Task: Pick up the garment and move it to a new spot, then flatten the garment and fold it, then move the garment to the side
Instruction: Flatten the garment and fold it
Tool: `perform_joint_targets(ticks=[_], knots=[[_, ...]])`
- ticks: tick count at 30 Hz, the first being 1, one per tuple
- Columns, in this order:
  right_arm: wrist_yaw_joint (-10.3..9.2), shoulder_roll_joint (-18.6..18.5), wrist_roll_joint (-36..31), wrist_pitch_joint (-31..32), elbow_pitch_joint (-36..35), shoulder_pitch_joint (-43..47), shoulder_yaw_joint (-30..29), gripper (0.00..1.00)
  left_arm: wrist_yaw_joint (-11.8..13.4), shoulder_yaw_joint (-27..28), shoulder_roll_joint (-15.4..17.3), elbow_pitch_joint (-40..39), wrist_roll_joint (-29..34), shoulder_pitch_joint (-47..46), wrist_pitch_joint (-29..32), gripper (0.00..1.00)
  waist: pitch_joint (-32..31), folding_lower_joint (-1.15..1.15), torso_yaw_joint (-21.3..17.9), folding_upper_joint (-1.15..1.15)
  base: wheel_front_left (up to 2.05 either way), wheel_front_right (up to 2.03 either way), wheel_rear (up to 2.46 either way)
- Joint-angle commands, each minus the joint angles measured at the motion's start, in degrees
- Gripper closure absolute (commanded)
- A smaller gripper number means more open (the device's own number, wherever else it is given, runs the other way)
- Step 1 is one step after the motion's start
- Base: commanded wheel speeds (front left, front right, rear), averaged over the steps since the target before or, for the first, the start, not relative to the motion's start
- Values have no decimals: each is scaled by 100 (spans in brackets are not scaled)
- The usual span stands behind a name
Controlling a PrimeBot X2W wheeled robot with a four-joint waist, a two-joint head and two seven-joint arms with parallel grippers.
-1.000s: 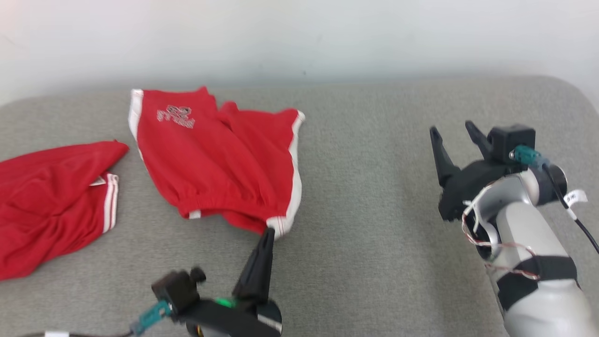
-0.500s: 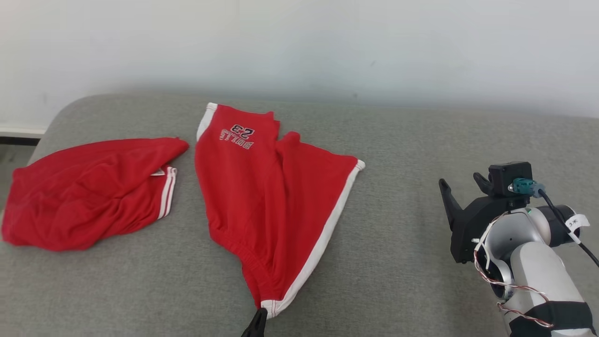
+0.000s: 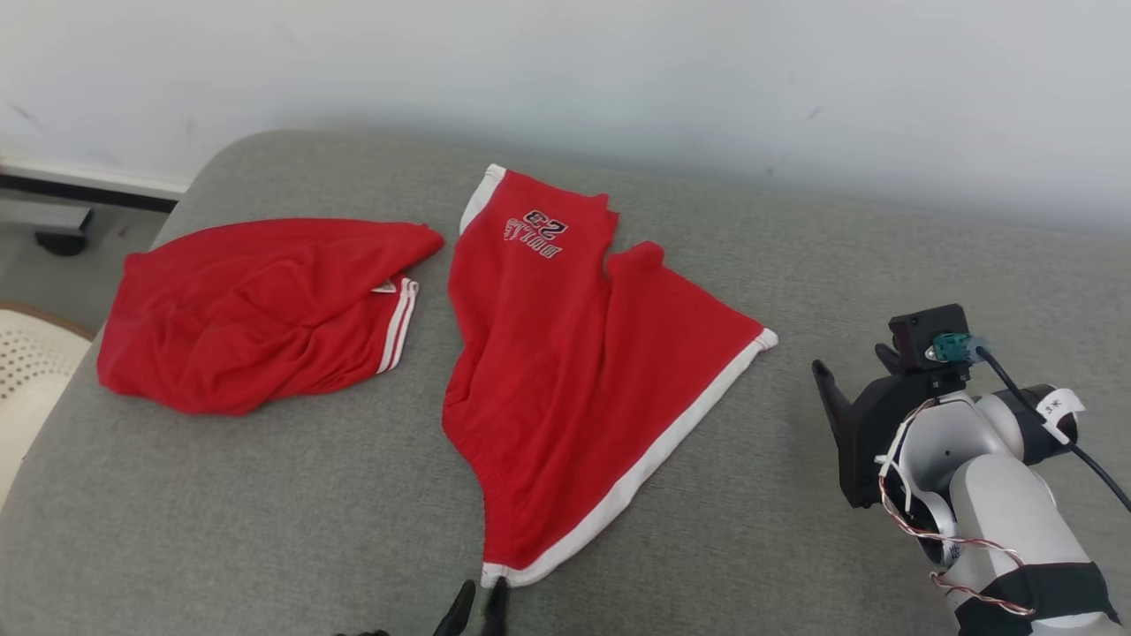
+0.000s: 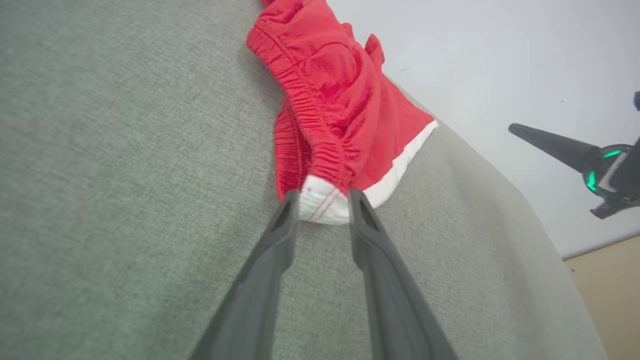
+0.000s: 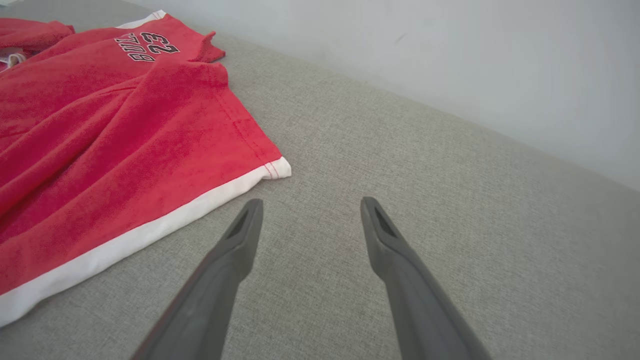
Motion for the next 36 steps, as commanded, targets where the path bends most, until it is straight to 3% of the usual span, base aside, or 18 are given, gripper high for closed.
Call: perform_joint_targets(ticks=[1, 12, 16, 22, 23, 26, 27, 28, 36], knots=[[3, -37, 83, 37, 39, -63, 53, 0, -53, -59, -31, 78, 45, -76, -24, 0, 105, -1, 185, 0, 0, 0, 0], [3, -572, 381, 193, 125, -282, 493, 0, -132, -451, 251, 669, 850, -615, -17, 0, 292, -1, 439, 0, 0, 0, 0], [3, -631, 431, 143, 248, -425, 560, 0, -171, -781, 416, 890, 1338, -976, 23, 0, 369, -1, 451, 0, 0, 0, 0], [3, -631, 480, 87, 334, -539, 616, 0, -243, -1069, 471, 1123, 1458, -1263, 110, 2, 452, -1, 382, 0, 0, 0, 0], [3, -630, 484, 80, 353, -557, 619, 0, -235, -1083, 478, 1151, 1443, -1300, 97, 23, 460, -1, 368, 0, 0, 0, 0], [3, -636, 497, 35, 412, -554, 622, 0, -255, -1124, 503, 1185, 1388, -1323, 75, 66, 465, -1, 335, 0, 0, 0, 0], [3, -630, 498, 31, 429, -545, 625, 0, -262, -1145, 516, 1190, 1376, -1329, 69, 93, 463, -1, 326, 0, 0, 0, 0], [3, -622, 496, 23, 447, -540, 625, 0, -267, -1183, 529, 1199, 1359, -1326, 66, 100, 458, -1, 318, 0, 0, 0, 0], [3, -608, 504, 87, 663, -628, 648, 0, -291, -1360, 601, 1227, 1249, -1324, 54, 100, 428, -1, 339, 0, 0, 0, 0]])
